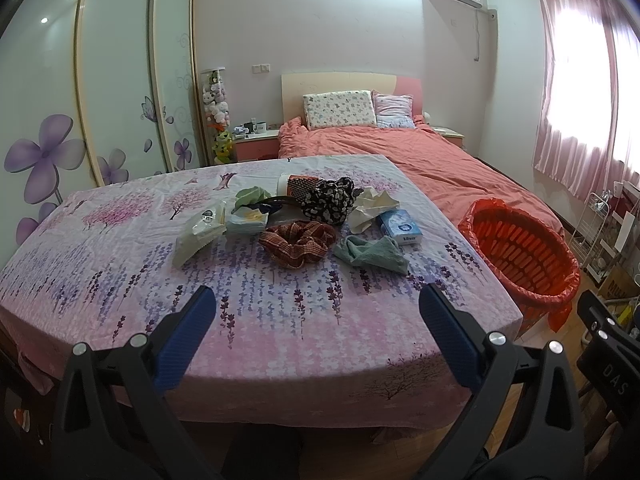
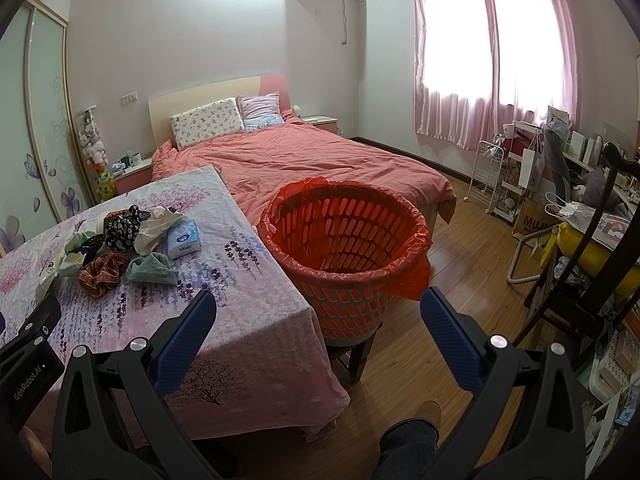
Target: Collect trash
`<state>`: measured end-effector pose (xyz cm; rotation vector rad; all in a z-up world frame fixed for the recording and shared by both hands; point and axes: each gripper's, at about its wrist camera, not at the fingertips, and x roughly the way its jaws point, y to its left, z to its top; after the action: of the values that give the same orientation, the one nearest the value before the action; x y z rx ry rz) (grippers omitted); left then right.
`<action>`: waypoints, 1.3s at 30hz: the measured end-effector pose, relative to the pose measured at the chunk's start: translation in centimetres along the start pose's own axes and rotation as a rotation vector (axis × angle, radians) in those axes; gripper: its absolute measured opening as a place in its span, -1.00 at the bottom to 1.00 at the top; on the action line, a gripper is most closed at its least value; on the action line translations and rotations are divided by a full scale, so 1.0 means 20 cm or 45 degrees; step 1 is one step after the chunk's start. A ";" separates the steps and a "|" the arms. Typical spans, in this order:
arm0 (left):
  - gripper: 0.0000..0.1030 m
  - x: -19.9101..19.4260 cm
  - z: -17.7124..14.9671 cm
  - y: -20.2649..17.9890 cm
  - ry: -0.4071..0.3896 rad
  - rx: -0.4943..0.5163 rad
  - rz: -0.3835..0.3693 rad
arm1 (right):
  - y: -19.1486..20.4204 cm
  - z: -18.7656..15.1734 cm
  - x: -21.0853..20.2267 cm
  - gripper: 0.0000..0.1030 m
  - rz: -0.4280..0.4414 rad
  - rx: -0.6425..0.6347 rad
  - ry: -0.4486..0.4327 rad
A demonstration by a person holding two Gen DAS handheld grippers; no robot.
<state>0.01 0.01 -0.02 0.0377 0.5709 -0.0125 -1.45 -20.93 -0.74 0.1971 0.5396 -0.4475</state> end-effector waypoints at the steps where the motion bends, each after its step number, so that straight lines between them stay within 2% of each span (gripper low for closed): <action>1: 0.93 0.00 0.00 0.00 0.000 0.000 0.000 | 0.00 0.00 0.00 0.96 0.000 0.000 0.000; 12: 0.93 0.01 0.00 0.01 0.009 -0.008 0.008 | 0.00 0.00 0.01 0.96 0.003 0.000 0.002; 15: 0.93 0.07 -0.04 0.01 0.022 -0.022 0.015 | 0.01 0.00 0.02 0.96 0.019 -0.008 0.003; 20: 0.93 0.16 -0.01 0.16 0.052 -0.077 0.046 | 0.09 0.01 0.07 0.96 0.055 -0.061 0.000; 24: 0.93 0.23 0.02 0.31 0.070 -0.127 0.077 | 0.19 0.02 0.16 0.96 0.136 -0.107 0.040; 27: 0.93 0.29 0.04 0.43 0.071 -0.159 0.148 | 0.29 0.04 0.22 0.96 0.216 -0.131 0.067; 29: 0.93 0.34 0.05 0.52 0.081 -0.176 0.189 | 0.37 0.05 0.26 0.91 0.320 -0.156 0.071; 32: 0.93 0.43 0.07 0.64 0.117 -0.203 0.232 | 0.47 0.07 0.32 0.81 0.414 -0.182 0.082; 34: 0.93 0.49 0.09 0.72 0.142 -0.218 0.235 | 0.55 0.08 0.39 0.65 0.473 -0.213 0.106; 37: 0.93 0.56 0.11 0.80 0.160 -0.223 0.232 | 0.67 0.09 0.50 0.41 0.523 -0.257 0.167; 39: 0.93 0.60 0.13 0.83 0.170 -0.223 0.221 | 0.73 0.09 0.55 0.38 0.525 -0.279 0.202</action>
<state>11.86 16.55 -3.81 -0.0833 0.6988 0.2102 14.49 -12.48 -4.29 0.1287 0.6801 0.0302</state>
